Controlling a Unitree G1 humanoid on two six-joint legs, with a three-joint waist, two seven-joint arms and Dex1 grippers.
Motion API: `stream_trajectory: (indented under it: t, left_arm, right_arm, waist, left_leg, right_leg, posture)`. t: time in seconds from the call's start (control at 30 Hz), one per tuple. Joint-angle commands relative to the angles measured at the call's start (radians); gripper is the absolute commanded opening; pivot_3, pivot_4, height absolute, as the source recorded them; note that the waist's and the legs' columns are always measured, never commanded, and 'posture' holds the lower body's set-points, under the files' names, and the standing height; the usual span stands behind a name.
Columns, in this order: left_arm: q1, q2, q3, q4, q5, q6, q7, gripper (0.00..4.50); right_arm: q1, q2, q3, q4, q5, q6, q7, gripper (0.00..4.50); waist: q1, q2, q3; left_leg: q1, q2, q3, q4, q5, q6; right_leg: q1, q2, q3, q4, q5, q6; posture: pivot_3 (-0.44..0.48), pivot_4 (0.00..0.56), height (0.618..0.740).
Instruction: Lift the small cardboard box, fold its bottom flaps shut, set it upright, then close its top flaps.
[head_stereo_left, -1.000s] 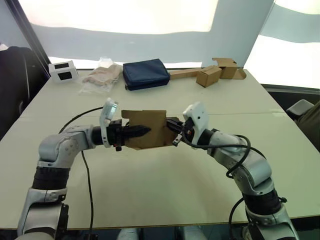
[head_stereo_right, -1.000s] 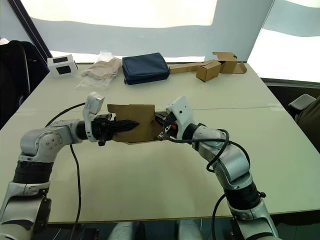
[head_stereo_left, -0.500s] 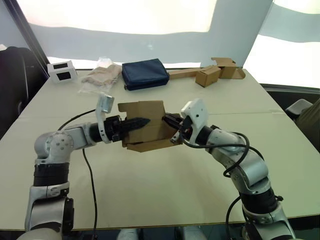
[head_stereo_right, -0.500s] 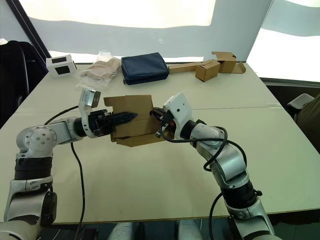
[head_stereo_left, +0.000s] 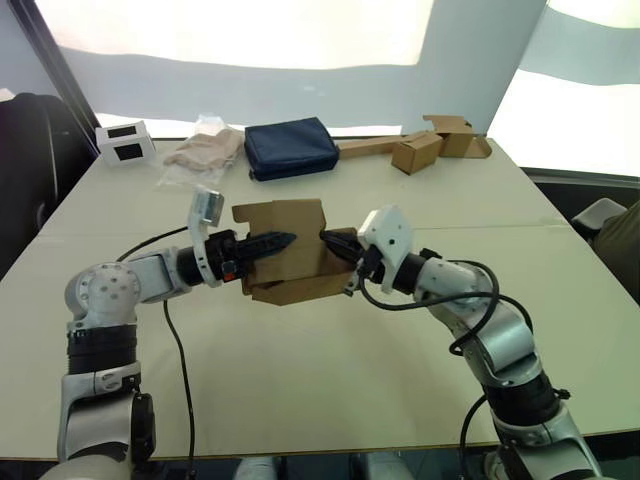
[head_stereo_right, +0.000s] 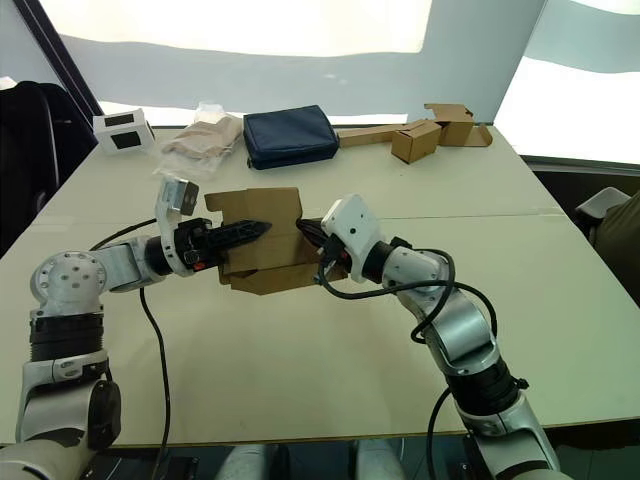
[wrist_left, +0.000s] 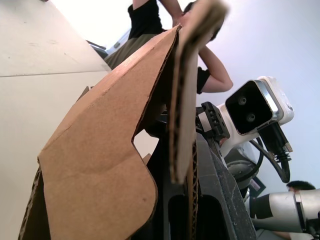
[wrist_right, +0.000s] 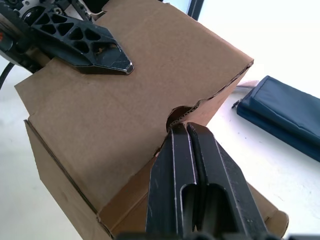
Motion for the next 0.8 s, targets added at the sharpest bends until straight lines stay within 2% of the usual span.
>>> stream_trajectory:
  t: [0.03, 0.23, 0.37, 0.47, 0.57, 0.8]
  left_arm:
    - [0.012, 0.050, -0.060, -0.087, 0.086, -0.153, -0.101, 0.01]
    - [0.039, 0.092, -0.157, -0.135, 0.222, -0.364, -0.215, 0.01]
    - [0.047, 0.096, -0.198, -0.146, 0.293, -0.475, -0.259, 0.01]
    - [0.039, 0.092, -0.234, -0.131, 0.388, -0.618, -0.283, 0.01]
    - [0.024, 0.073, -0.245, -0.105, 0.450, -0.719, -0.274, 0.01]
    - [-0.008, 0.075, -0.249, -0.062, 0.504, -0.833, -0.306, 0.01]
  right_arm:
    - [0.020, -0.012, -0.083, -0.071, 0.121, 0.051, 0.052, 0.00]
    - [0.039, -0.015, -0.163, -0.079, 0.227, 0.128, 0.053, 0.00]
    - [0.018, 0.013, -0.193, -0.066, 0.275, 0.156, 0.028, 0.00]
    - [0.017, 0.008, -0.210, -0.067, 0.310, 0.181, 0.032, 0.00]
    - [0.015, -0.001, -0.222, -0.065, 0.327, 0.192, 0.029, 0.00]
    - [0.033, -0.079, -0.340, -0.073, 0.473, 0.286, 0.054, 0.00]
  waist:
    - [0.001, 0.000, 0.000]
    - [0.002, 0.000, 0.000]
    - [0.002, 0.000, 0.000]
    - [0.002, 0.000, 0.000]
    - [0.003, 0.000, 0.000]
    - [0.004, 0.000, 0.000]
  left_leg:
    - [0.000, 0.000, 0.000, 0.000, 0.000, 0.000]
    - [0.000, 0.000, 0.001, 0.000, 0.000, 0.000]
    - [0.000, 0.000, 0.001, 0.000, 0.000, 0.000]
    - [0.000, 0.000, 0.001, 0.000, 0.000, 0.000]
    - [0.000, 0.000, 0.001, 0.000, 0.000, 0.000]
    - [-0.001, 0.000, 0.001, 0.000, 0.000, 0.000]
  right_leg:
    - [0.000, 0.000, 0.000, 0.000, 0.000, 0.000]
    - [0.000, -0.001, 0.000, 0.000, -0.002, -0.003]
    - [0.000, -0.001, 0.000, 0.000, -0.002, -0.003]
    - [0.000, 0.000, 0.000, 0.000, -0.002, -0.003]
    - [0.000, 0.000, 0.000, -0.001, -0.002, -0.003]
    - [0.000, -0.001, 0.000, -0.002, -0.001, -0.002]
  posture:
    - [0.000, 0.150, 0.740]
    - [0.000, 0.150, 0.740]
    - [0.000, 0.150, 0.740]
    - [0.000, 0.150, 0.740]
    - [0.000, 0.150, 0.740]
    - [0.000, 0.150, 0.740]
